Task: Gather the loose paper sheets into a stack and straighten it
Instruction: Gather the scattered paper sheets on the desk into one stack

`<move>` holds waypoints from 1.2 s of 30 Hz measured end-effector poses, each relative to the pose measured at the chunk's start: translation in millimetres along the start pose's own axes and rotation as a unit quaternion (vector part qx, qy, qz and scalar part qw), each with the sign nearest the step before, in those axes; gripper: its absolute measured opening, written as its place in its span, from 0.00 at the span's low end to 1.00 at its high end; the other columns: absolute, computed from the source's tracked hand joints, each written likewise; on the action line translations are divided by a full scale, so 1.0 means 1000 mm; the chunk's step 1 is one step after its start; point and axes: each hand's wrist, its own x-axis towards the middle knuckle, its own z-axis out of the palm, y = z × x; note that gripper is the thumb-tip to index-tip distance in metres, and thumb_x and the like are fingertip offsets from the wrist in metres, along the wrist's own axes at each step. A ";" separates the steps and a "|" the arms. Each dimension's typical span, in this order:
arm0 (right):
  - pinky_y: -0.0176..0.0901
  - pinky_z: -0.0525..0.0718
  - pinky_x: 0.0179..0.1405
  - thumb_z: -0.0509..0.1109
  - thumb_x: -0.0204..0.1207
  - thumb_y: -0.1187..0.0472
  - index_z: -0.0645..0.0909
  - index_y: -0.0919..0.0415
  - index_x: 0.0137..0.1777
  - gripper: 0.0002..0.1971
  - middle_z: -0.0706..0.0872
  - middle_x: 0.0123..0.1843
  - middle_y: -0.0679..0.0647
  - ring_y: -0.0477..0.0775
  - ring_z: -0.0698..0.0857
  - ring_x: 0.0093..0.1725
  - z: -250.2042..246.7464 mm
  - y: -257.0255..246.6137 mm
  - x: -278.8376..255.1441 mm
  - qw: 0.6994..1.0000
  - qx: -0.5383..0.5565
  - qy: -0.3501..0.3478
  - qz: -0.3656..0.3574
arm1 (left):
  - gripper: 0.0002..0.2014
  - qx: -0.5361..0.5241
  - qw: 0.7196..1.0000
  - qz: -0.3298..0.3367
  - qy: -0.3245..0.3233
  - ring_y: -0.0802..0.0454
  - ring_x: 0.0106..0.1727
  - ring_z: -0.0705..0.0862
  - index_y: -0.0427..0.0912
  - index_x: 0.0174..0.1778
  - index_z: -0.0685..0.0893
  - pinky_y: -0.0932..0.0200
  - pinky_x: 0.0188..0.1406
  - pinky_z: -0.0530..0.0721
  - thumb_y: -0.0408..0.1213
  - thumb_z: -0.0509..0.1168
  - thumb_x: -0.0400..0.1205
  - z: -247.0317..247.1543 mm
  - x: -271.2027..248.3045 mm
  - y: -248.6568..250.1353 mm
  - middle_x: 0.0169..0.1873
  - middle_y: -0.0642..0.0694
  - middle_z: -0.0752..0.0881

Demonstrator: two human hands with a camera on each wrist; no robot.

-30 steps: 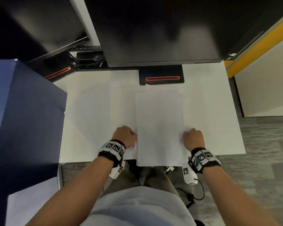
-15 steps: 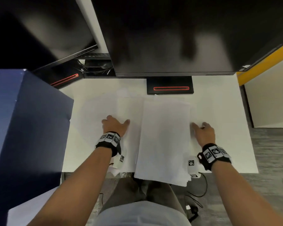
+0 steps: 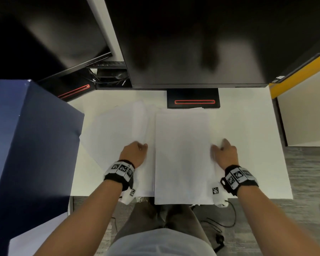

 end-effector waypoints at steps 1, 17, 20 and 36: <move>0.54 0.84 0.58 0.62 0.73 0.40 0.65 0.64 0.77 0.38 0.78 0.68 0.72 0.70 0.84 0.59 0.004 0.007 -0.010 1.000 -0.015 -0.020 0.005 | 0.18 0.042 0.999 0.008 -0.030 0.41 0.53 0.86 0.42 0.45 0.83 0.58 0.48 0.77 0.52 0.57 0.86 0.002 -0.007 -0.008 0.44 0.44 0.87; 0.55 0.78 0.62 0.59 0.83 0.62 0.60 0.68 0.80 0.27 0.70 0.71 0.74 0.72 0.80 0.61 0.038 0.034 -0.077 0.997 -0.062 -0.034 0.010 | 0.13 -0.012 0.998 0.052 -0.040 0.45 0.50 0.89 0.44 0.46 0.92 0.57 0.54 0.86 0.44 0.64 0.81 0.040 -0.060 -0.024 0.45 0.45 0.93; 0.57 0.77 0.65 0.63 0.80 0.62 0.57 0.63 0.83 0.32 0.71 0.73 0.71 0.72 0.78 0.67 0.043 0.035 -0.081 0.997 -0.060 -0.045 0.002 | 0.13 -0.030 0.998 0.046 -0.035 0.44 0.51 0.90 0.46 0.47 0.93 0.54 0.56 0.87 0.46 0.65 0.79 0.044 -0.060 -0.026 0.46 0.46 0.93; 0.51 0.75 0.74 0.74 0.74 0.48 0.67 0.62 0.81 0.38 0.75 0.77 0.64 0.64 0.78 0.73 0.025 -0.048 0.010 0.997 0.073 0.022 0.014 | 0.32 -0.128 0.978 -0.130 0.102 0.36 0.68 0.81 0.33 0.69 0.79 0.50 0.61 0.81 0.52 0.74 0.77 -0.050 0.045 -0.034 0.66 0.35 0.84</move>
